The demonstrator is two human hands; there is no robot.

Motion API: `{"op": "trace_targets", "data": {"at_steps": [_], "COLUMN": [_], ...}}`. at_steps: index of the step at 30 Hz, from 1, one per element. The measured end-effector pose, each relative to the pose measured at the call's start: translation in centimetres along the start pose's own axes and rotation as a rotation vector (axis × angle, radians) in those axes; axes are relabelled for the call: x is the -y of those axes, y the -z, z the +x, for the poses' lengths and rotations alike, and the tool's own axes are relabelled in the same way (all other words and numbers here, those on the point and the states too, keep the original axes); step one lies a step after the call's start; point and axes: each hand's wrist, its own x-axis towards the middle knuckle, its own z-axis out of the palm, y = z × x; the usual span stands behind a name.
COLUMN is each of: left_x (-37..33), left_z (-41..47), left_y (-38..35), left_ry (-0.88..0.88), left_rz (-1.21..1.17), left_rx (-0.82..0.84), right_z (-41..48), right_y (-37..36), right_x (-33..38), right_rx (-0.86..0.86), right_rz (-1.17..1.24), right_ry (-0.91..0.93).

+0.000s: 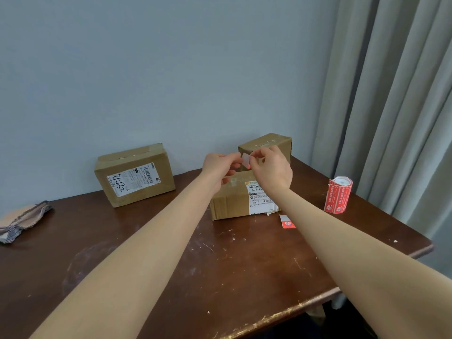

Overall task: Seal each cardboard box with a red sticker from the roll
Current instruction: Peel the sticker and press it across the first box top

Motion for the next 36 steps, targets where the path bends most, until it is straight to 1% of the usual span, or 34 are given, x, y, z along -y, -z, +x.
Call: {"op": "trace_targets", "data": {"at_steps": [8,13,17,21,24,26,28,32,34,36], "left_x": [-0.3,0.0,0.2,0.6,0.9,1.0,1.1,1.2,1.3,1.3], "left_z": [-0.1,0.3,0.5,0.7,1.1,1.4,1.6,1.8,1.9,2.0], "left_y": [-0.1,-0.1,0.1,0.4,0.8,1.3,1.9,2.9,3.1,3.2], "left_ry": [0.062,0.053,0.040,0.052,0.050,0.033,0.025,0.019,0.016,0.014], "left_rz": [-0.055,-0.069,-0.074,-0.064,-0.053,-0.017,0.011,0.029,0.030,0.037], "left_rx": [0.030,0.005,-0.012,-0.005,-0.034,-0.056,-0.071,-0.085,-0.090,-0.096], "right_z": [-0.1,-0.1,-0.1,0.1,0.1,0.0,0.1,0.5,0.6,0.5], "right_y": [-0.7,-0.9,-0.9,-0.8,-1.0,-0.9,-0.5,0.3,0.3,0.3], "right_x": [0.3,0.2,0.1,-0.1,-0.2,-0.3,-0.3,-0.5,-0.5,-0.4], "right_rx": [0.014,0.005,0.001,0.104,0.193,0.175,0.115,0.146,0.162,0.190], "right_rz": [-0.119,-0.198,-0.199,-0.244,-0.263,-0.185,-0.072,0.139,0.280,0.369], "right_ry": [0.168,0.291,0.358,0.400,0.404,0.310,0.136,-0.178,-0.282,-0.330]}}
